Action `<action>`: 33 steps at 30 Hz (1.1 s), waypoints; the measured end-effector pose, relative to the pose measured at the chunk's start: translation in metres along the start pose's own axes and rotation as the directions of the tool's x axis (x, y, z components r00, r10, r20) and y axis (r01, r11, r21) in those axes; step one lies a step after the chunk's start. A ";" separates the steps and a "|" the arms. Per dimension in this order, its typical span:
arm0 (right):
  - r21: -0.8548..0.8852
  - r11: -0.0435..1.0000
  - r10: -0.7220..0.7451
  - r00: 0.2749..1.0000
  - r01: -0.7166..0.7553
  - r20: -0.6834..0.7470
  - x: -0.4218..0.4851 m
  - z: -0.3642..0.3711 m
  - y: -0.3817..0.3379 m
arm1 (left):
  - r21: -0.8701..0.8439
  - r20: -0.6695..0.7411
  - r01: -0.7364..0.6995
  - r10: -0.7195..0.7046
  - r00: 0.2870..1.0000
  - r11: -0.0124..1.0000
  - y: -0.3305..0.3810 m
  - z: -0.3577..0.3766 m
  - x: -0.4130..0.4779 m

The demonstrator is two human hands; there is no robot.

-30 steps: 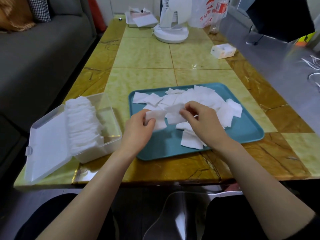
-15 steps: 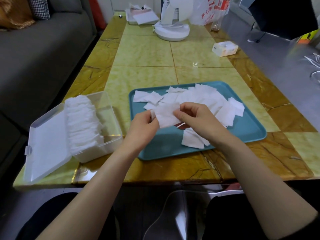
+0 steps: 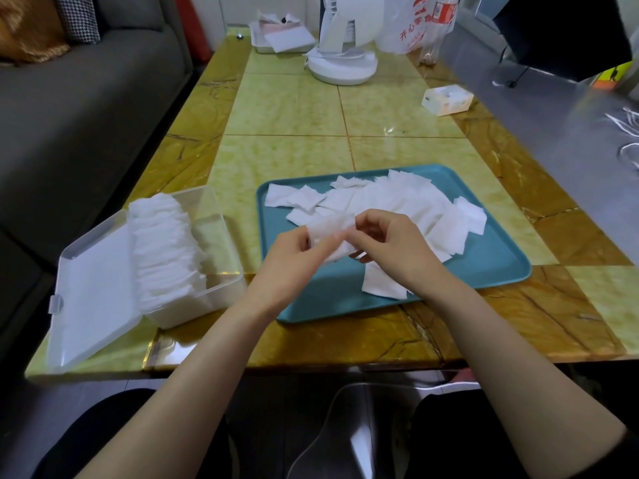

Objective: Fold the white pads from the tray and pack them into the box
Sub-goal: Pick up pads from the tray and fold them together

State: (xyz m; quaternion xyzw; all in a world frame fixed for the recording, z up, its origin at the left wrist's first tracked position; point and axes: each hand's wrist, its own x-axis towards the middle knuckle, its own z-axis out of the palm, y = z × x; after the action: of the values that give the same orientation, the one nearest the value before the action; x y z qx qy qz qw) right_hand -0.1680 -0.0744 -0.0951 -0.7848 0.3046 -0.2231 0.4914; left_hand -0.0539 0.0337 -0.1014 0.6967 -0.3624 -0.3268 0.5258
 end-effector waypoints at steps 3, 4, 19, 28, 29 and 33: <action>-0.118 0.992 -0.055 0.998 0.051 -0.036 0.000 0.003 0.001 | 0.141 -0.027 -0.066 0.070 0.997 0.988 -0.006 0.000 0.002; -0.148 0.987 -0.060 0.998 0.057 -0.020 0.000 0.003 0.002 | 0.173 -0.020 -0.065 0.070 0.997 0.983 -0.006 0.000 0.002; -0.448 0.890 -0.065 0.996 0.083 0.055 0.009 0.004 0.010 | 0.238 -0.264 -0.103 0.167 0.950 0.966 -0.007 -0.006 0.011; -0.805 0.593 -0.086 0.996 0.027 -0.030 0.051 -0.022 0.040 | 0.302 -0.249 -0.085 0.164 0.954 0.950 -0.007 -0.007 0.010; -0.801 0.599 -0.109 0.992 0.015 -0.062 0.052 -0.023 0.039 | 0.301 -0.250 -0.083 0.163 0.955 0.950 -0.008 -0.007 0.011; -0.765 0.644 -0.171 0.975 0.004 -0.139 0.048 -0.024 0.029 | 0.303 -0.258 -0.070 0.153 0.954 0.950 -0.008 -0.009 0.013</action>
State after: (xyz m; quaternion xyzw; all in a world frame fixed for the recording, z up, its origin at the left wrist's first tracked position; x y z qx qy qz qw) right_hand -0.1571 -0.1332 -0.1090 -0.9057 0.3791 -0.1755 0.0724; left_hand -0.0381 0.0293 -0.1080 0.7836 -0.3679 -0.1381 0.4811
